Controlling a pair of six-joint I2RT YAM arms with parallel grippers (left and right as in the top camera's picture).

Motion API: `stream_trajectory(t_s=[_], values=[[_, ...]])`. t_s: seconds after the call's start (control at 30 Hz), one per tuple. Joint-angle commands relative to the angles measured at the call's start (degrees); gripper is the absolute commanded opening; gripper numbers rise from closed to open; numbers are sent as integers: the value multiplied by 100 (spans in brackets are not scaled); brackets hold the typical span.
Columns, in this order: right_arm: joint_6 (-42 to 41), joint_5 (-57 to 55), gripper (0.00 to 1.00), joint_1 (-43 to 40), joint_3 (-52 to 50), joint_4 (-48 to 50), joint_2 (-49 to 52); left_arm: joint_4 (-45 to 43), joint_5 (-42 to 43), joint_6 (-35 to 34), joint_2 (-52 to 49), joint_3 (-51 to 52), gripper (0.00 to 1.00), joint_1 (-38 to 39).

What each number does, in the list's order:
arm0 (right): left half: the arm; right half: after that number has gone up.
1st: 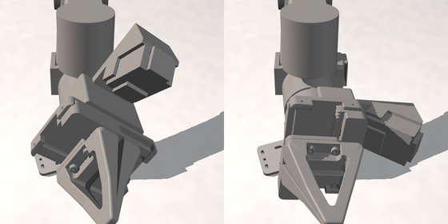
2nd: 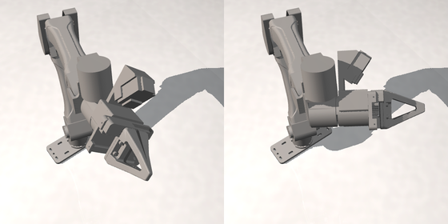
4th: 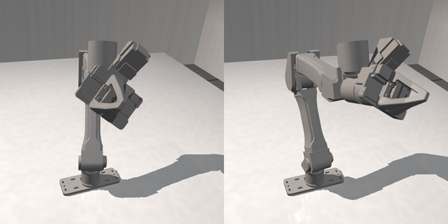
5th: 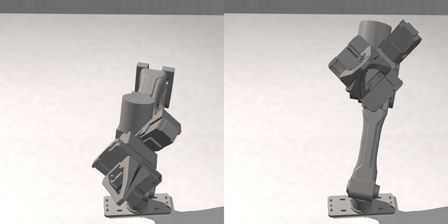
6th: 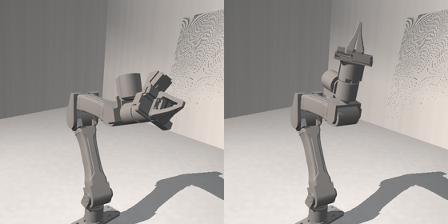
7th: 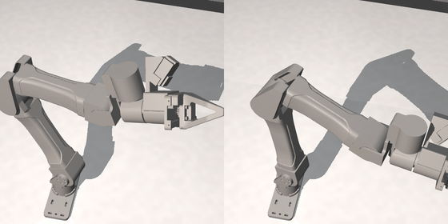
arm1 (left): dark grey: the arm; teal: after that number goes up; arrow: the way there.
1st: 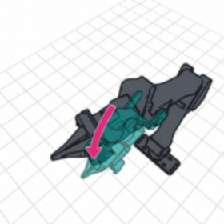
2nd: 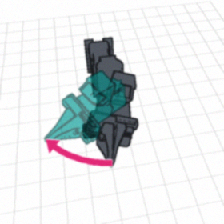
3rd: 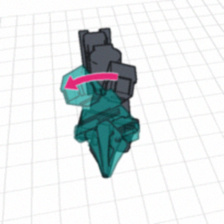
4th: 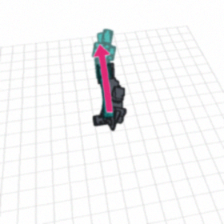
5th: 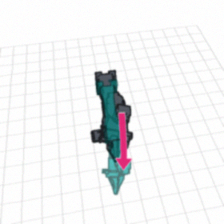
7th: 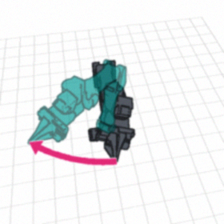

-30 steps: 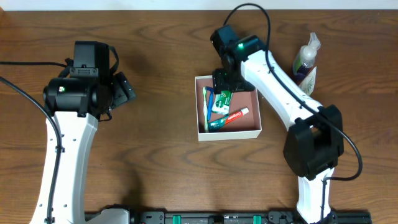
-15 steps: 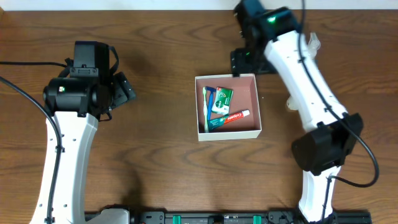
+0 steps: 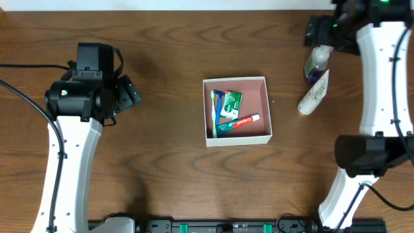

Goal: Pack container
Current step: 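Open the right gripper and withdraw it up and right, then move the right gripper over the blue pump soap bottle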

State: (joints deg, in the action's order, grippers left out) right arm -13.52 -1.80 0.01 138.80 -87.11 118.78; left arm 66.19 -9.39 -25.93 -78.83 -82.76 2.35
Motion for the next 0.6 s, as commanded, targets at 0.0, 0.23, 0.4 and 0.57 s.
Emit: stream_trajectory(t_s=[0.0,0.23,0.4,0.57], values=[[214,140,99,-214,101,286,-142,17,-28,-90,-15,-7,98,-24],[955,118,99,-457,90,1464,-63,17,-28,-90,-15,-7,98,-24],[953,173,99,-535,90,1641,249,17,-28,-90,-15,-7,98,-24],[957,184,99,-529,90,1637,645,20,-28,-90,-15,-7,98,-24]])
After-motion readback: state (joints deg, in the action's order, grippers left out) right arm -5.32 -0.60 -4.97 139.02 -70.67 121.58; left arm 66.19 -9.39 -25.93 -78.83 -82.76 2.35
